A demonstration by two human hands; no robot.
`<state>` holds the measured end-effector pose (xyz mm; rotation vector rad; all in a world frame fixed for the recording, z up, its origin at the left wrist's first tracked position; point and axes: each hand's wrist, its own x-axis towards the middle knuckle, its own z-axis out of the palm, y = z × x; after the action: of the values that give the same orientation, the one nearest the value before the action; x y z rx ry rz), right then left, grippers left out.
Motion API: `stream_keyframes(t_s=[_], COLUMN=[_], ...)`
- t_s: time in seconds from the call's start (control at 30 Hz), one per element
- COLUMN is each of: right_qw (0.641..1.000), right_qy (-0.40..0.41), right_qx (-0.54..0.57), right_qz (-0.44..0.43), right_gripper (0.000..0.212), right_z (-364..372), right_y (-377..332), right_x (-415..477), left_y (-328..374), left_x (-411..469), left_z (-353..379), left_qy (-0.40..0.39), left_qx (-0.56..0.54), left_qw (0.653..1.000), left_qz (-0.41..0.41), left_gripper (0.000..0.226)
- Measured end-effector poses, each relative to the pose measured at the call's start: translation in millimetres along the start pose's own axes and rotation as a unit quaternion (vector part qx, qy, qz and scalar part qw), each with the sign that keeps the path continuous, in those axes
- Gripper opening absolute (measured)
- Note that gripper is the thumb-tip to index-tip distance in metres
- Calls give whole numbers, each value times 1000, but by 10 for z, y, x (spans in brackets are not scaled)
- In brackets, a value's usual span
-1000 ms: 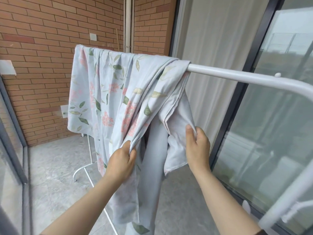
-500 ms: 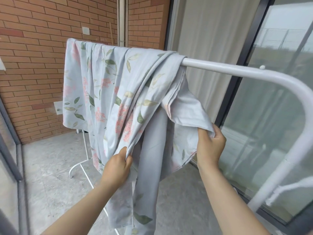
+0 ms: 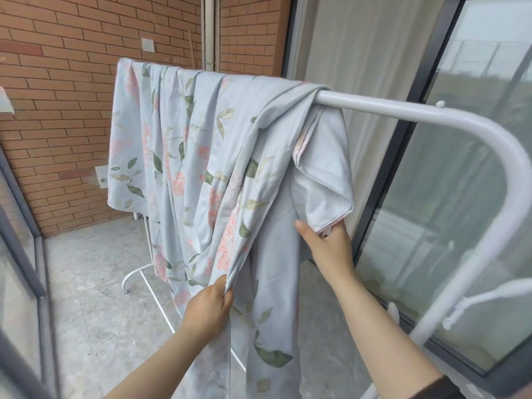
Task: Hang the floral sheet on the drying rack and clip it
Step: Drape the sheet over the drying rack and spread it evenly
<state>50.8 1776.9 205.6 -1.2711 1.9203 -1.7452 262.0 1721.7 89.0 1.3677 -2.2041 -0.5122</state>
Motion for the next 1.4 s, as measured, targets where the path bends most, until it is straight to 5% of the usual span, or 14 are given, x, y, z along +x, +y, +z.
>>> stream_keyframes(t_s=[0.07,0.2,0.43,0.77,0.93,1.13,1.3,1.4], right_qw=[997,986,997,991,990,992,966,982], right_qy=[78,153,-7,31,-52,-50,177,64], right_qx=[-20,13,74,116,129,101,185,174], right_qz=[-12,-62,-24,-65,20,52,-22,-32], right_gripper=[24,22,15,23,23,17,16,8], right_z=[13,-24,-104,-287,-224,-111,-310,-385], right_y=[-39,-152,-248,-343,-168,112,-203,-253], right_x=[35,-63,-356,-424,-393,-337,-229,-325], left_y=[-3,21,333,521,396,243,307,397], left_x=[-12,-64,41,322,388,314,267,260], left_z=[-24,-97,-346,-389,-393,-290,-161,-61], left_qy=[-1,43,121,141,137,120,94,74], left_qx=[-12,-81,-172,-169,-133,-105,-111,-125], left_qw=[1000,995,977,975,981,987,989,989], left_qz=[-13,-50,-41,35,40,17,10,-4], left_gripper=[16,27,20,24,34,33,41,36])
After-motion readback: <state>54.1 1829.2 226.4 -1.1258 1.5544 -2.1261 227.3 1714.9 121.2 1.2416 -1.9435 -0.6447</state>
